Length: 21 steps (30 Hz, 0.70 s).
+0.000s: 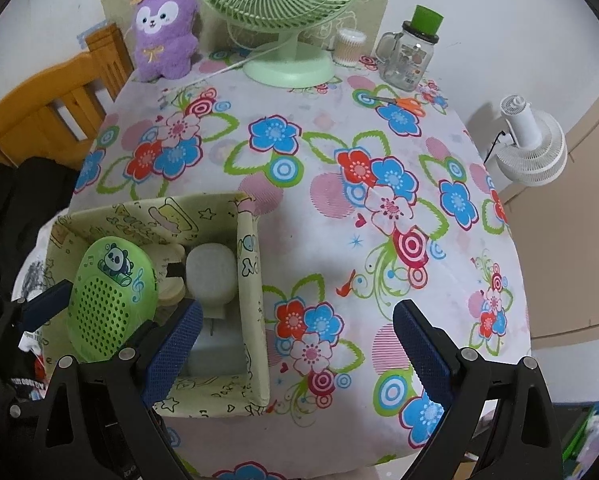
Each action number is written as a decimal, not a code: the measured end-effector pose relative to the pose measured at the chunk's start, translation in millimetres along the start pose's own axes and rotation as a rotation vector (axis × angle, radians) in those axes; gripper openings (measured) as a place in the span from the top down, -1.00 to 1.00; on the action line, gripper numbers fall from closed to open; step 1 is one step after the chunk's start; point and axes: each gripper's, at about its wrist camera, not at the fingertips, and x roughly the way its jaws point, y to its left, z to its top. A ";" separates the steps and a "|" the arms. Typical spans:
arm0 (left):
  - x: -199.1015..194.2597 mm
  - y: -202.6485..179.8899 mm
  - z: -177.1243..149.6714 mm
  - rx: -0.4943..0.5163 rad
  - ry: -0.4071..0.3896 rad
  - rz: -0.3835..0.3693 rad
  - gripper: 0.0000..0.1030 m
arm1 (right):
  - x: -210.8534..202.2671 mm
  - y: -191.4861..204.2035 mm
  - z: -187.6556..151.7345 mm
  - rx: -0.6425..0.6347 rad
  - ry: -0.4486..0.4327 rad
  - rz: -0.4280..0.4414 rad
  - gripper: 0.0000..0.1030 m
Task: Organize rigid objects
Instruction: 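Lower the green case into the yellow box and open the left gripper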
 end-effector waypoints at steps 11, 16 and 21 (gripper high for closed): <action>20.5 11.2 -4.3 -0.014 0.040 0.003 -0.51 | 16.0 17.9 1.4 -0.048 0.032 -0.015 -0.89; 21.9 10.9 -0.5 0.003 0.022 0.007 -0.51 | 20.1 19.0 4.4 -0.031 0.037 -0.013 -0.89; 27.8 8.7 5.1 0.007 0.024 -0.007 -0.51 | 21.2 17.6 8.2 -0.024 0.032 -0.027 -0.89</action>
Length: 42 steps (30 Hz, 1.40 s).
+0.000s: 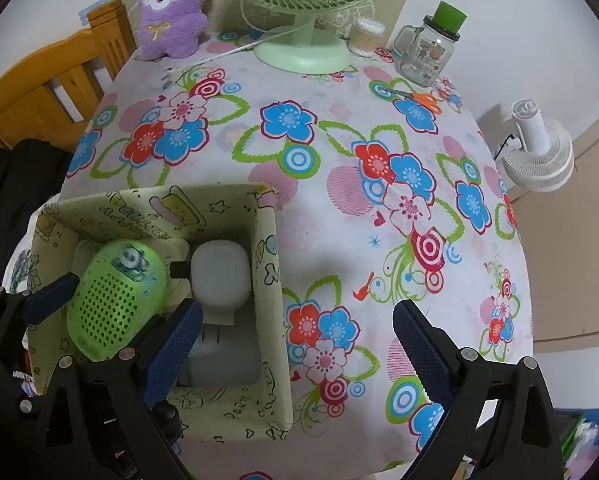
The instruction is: Organize rigid objects
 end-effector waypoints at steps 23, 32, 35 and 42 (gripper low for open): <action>-8.1 -14.7 -1.2 0.062 0.021 -0.020 -0.92 | -5.8 -4.1 -6.9 0.028 -0.001 0.018 -0.89; -27.4 -20.4 -3.5 0.044 0.004 -0.003 -0.92 | -23.3 -11.5 -11.5 0.026 -0.042 0.073 -0.90; -33.6 -24.0 -4.7 0.015 0.004 -0.021 -0.92 | -30.7 -18.7 -13.8 0.018 -0.058 0.093 -0.89; -52.8 -38.0 -7.0 -0.012 -0.033 0.013 -0.92 | -49.7 -38.7 -18.8 -0.018 -0.103 0.132 -0.89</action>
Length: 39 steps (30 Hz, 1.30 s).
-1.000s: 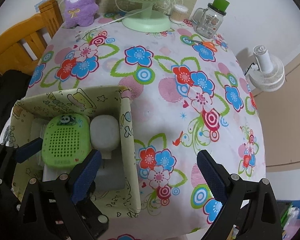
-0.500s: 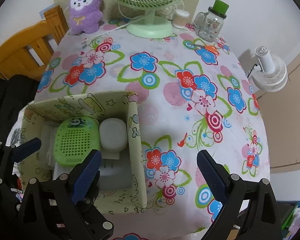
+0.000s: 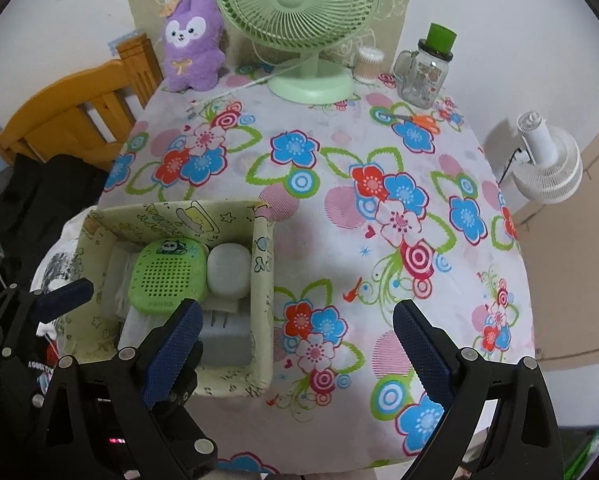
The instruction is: Organize rigid objects
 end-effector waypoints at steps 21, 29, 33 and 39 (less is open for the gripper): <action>-55.4 -38.2 9.3 -0.083 -0.105 0.071 -0.97 | -57.5 -67.1 0.8 -0.010 -0.116 0.088 -0.90; -72.0 -48.3 12.1 -0.121 -0.124 0.059 -0.99 | -73.8 -93.2 2.1 0.017 -0.151 0.097 -0.90; -80.0 -54.3 14.2 -0.134 -0.116 0.030 -0.99 | -79.9 -102.4 4.0 0.021 -0.162 0.103 -0.90; -96.1 -62.0 17.0 -0.140 -0.155 0.051 -0.99 | -93.9 -115.9 5.6 0.033 -0.194 0.100 -0.90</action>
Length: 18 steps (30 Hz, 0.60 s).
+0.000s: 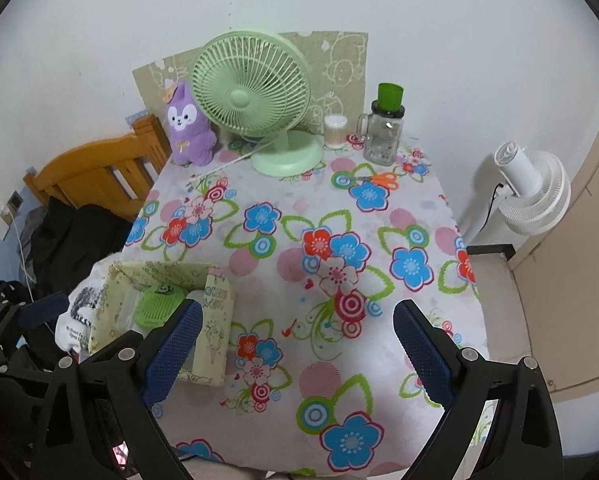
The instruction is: Organize rigid objects
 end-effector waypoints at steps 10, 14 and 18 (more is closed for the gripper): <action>-24.1 -10.2 2.3 -0.023 -0.058 0.019 -0.99 | -31.5 -18.2 3.6 0.024 -0.055 -0.017 -0.90; -28.1 -17.3 0.3 -0.024 -0.066 0.018 -0.99 | -37.3 -27.5 1.0 0.034 -0.060 -0.022 -0.91; -33.6 -23.7 -3.9 -0.027 -0.079 0.019 -1.00 | -40.4 -36.5 -3.0 0.049 -0.056 -0.024 -0.91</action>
